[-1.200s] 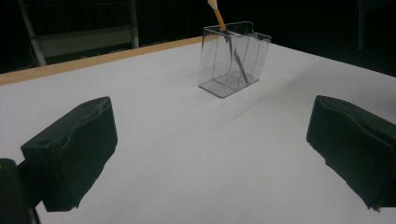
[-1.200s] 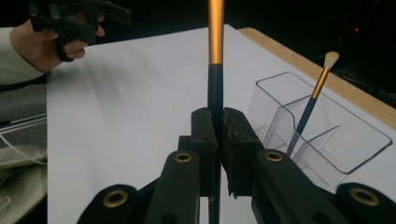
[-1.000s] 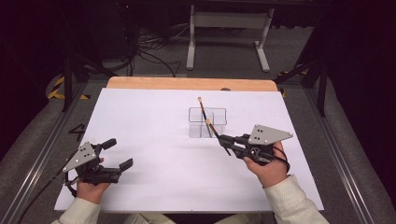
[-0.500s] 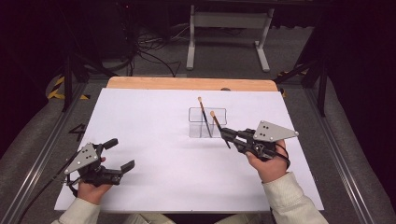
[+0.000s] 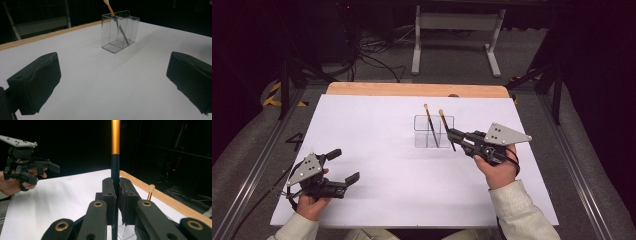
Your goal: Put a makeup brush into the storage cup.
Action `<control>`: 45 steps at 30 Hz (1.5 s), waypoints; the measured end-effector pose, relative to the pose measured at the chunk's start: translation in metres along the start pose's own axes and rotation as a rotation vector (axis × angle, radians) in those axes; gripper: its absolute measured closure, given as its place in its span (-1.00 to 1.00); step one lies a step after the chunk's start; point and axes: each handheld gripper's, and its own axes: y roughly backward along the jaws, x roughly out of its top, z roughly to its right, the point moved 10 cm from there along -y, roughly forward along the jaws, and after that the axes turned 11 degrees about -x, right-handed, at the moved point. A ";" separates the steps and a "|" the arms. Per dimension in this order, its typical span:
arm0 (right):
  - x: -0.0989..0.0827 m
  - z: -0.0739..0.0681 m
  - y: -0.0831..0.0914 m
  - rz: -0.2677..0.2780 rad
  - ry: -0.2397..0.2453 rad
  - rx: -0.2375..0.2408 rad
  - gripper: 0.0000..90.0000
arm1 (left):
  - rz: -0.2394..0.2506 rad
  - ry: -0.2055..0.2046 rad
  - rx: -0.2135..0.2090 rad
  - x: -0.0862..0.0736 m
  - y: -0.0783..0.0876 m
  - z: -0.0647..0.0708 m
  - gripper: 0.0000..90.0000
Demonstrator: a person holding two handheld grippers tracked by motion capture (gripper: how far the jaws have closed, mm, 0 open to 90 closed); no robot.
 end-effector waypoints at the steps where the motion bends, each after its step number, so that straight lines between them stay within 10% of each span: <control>1: 0.001 0.001 0.000 0.006 0.001 -0.001 0.87 | -0.004 -0.004 -0.002 0.000 -0.001 0.001 -1.00; 45: 0.007 0.038 -0.039 0.071 -0.137 -0.067 0.87 | -0.032 0.038 0.019 -0.007 -0.002 0.001 -0.99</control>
